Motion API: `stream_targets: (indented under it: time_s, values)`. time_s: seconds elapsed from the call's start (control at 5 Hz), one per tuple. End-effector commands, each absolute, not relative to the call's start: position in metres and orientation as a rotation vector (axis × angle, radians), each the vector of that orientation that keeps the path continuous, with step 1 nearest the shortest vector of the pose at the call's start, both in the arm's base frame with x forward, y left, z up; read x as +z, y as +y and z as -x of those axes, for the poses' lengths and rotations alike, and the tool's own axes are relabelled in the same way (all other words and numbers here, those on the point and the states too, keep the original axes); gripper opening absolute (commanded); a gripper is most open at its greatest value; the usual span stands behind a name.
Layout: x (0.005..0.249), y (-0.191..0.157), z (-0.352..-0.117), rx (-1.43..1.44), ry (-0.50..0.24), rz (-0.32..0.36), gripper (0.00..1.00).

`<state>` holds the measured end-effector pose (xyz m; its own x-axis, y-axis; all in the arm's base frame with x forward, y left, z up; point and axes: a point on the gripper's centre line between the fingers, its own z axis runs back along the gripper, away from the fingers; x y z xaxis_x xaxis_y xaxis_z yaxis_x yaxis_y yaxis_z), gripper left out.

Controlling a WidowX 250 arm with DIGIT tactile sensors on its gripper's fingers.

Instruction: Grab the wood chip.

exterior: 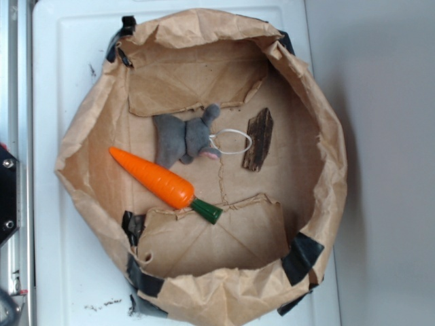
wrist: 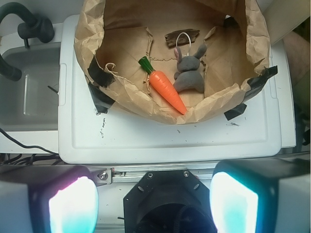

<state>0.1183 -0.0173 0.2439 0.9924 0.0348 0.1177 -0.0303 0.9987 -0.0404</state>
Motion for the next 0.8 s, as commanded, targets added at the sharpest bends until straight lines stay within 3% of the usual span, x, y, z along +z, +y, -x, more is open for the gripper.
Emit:
stream_targets:
  time_s: [0.0,0.2,0.4,0.6]
  values:
    - [0.244,-0.017,-0.118,0.033,-0.119,0.039,1.00]
    - [0.230,0.012,-0.168,0.148,-0.146,0.071,1.00]
    - [0.208,0.026,-0.213,0.261,-0.035,0.008,1.00]
    - [0.208,0.026,-0.213,0.261,-0.035,0.008,1.00]
